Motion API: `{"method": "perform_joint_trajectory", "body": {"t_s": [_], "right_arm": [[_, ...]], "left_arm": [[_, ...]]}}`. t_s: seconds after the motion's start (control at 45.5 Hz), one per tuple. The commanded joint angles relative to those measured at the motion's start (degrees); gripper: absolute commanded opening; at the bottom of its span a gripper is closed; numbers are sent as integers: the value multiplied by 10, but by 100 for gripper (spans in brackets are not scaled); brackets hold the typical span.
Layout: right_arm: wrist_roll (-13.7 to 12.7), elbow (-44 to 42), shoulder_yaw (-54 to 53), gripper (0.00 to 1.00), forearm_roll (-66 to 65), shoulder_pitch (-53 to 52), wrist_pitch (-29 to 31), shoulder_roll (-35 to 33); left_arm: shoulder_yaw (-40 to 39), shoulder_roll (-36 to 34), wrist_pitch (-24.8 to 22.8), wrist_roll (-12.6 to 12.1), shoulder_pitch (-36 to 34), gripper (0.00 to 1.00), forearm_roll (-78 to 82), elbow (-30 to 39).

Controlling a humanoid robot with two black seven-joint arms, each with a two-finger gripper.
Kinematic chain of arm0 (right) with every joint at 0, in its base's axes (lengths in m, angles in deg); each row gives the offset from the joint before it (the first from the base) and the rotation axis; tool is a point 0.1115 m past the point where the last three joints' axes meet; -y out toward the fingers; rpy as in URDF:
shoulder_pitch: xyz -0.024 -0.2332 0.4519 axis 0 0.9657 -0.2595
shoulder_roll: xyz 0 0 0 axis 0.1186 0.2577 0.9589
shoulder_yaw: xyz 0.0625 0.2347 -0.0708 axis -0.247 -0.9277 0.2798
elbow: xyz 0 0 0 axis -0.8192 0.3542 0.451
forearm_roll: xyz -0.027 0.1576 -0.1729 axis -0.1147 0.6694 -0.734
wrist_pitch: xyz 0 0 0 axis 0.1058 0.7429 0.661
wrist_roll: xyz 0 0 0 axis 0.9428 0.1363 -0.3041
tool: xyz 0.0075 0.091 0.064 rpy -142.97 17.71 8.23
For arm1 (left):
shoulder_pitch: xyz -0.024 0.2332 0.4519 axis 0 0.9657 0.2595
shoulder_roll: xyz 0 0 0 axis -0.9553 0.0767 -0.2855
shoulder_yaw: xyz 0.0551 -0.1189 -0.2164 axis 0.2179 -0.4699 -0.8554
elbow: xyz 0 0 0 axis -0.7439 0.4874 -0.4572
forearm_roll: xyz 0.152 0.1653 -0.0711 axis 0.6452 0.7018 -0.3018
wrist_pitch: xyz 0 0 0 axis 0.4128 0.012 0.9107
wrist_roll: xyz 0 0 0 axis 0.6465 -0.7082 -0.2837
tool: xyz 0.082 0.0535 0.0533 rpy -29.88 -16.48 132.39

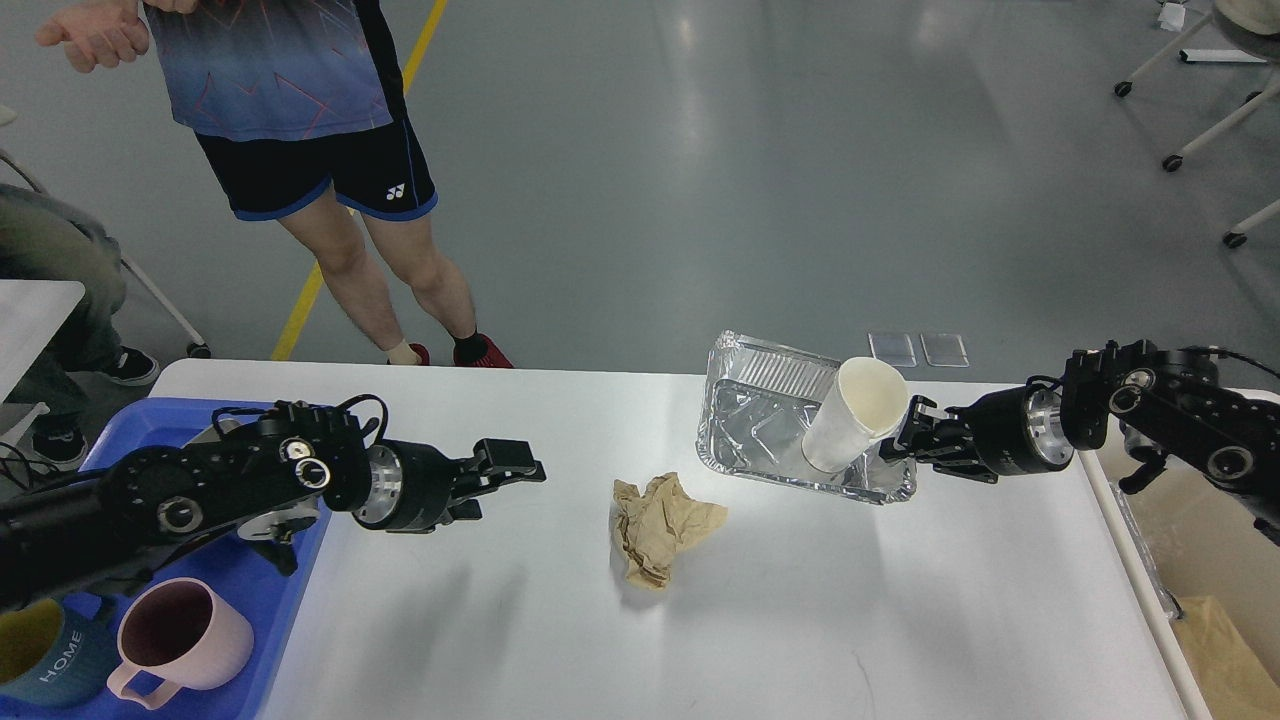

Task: Tidy desktop
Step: 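Reach the left gripper to the brown paper napkin and grasp it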

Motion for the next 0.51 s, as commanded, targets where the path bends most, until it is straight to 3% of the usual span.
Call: {"method": "perform_joint_trajectory", "body": {"t_s": [0.0, 0.198, 0.483], "right_arm": [[1, 0, -1, 0, 0, 1, 0, 0], [0, 0, -1, 0, 0, 0, 0, 4], [1, 0, -1, 0, 0, 1, 0, 0]], "left_arm": [[0, 33, 1, 0, 1, 97, 0, -13], [5, 67, 1, 0, 0, 97, 2, -23], [6, 170, -6, 9, 9, 97, 3, -146]]}}
